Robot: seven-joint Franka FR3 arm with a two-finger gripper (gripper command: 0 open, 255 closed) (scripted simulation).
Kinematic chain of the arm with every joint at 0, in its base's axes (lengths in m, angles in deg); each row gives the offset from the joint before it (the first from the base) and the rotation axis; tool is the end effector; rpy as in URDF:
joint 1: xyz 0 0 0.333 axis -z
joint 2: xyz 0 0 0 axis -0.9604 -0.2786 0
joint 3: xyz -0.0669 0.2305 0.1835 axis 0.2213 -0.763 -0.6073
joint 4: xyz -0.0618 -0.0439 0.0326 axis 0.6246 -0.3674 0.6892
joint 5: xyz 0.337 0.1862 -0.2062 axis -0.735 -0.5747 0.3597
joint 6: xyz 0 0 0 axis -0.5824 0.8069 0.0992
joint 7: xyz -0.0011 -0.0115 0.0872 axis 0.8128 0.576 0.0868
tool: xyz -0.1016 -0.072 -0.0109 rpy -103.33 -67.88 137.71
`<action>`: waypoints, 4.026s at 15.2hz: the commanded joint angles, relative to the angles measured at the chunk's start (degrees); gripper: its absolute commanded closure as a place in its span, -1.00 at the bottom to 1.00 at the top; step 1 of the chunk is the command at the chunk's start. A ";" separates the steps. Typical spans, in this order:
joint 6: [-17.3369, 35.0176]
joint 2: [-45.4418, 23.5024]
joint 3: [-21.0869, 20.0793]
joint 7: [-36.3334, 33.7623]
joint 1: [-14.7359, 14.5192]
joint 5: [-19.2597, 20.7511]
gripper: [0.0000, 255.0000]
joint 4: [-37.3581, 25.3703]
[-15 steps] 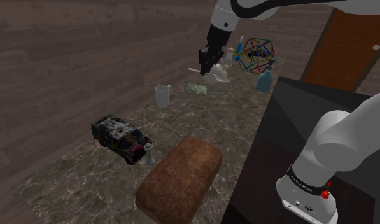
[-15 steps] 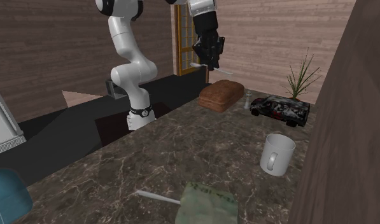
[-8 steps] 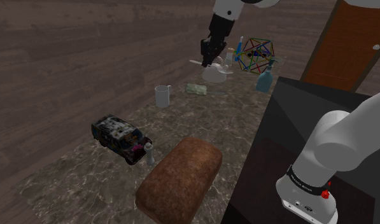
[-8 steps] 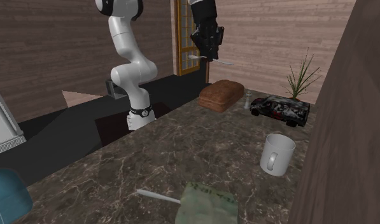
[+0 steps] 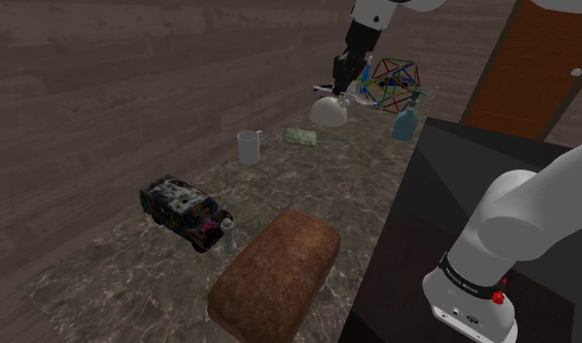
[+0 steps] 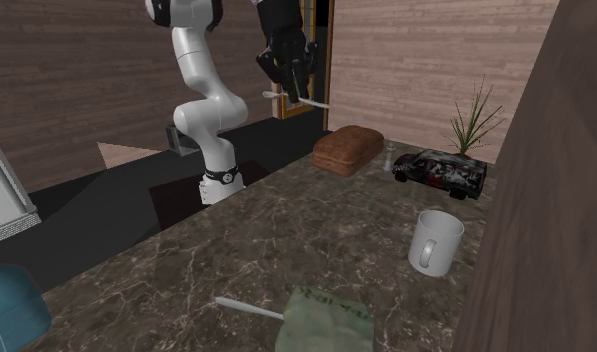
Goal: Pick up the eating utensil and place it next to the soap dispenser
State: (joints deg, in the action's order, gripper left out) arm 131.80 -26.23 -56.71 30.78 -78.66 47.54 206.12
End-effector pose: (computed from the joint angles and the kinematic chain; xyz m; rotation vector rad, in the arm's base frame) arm 0.4853 0.0180 0.5975 -2.9917 -0.1057 -0.3313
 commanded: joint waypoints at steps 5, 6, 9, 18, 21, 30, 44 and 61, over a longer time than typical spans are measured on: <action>-1.90 -1.01 6.73 8.64 2.44 1.03 1.00 -1.92; -2.15 -1.44 7.85 10.07 2.82 1.15 1.00 -2.45; -2.93 -3.12 11.23 14.37 3.85 1.37 1.00 -4.40; -5.94 -11.74 21.60 27.94 6.70 -0.33 1.00 -13.93; -7.41 -15.98 25.13 32.81 7.80 -2.10 1.00 -18.44; -1.97 -17.03 26.46 35.85 8.53 -2.81 1.00 -13.47; 8.48 -17.34 26.75 38.13 8.63 -3.56 1.00 -3.07; 20.67 -21.46 27.68 42.96 8.36 -7.45 1.00 6.15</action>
State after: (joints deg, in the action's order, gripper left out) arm 151.77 -47.57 -29.09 73.41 -70.32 40.28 211.64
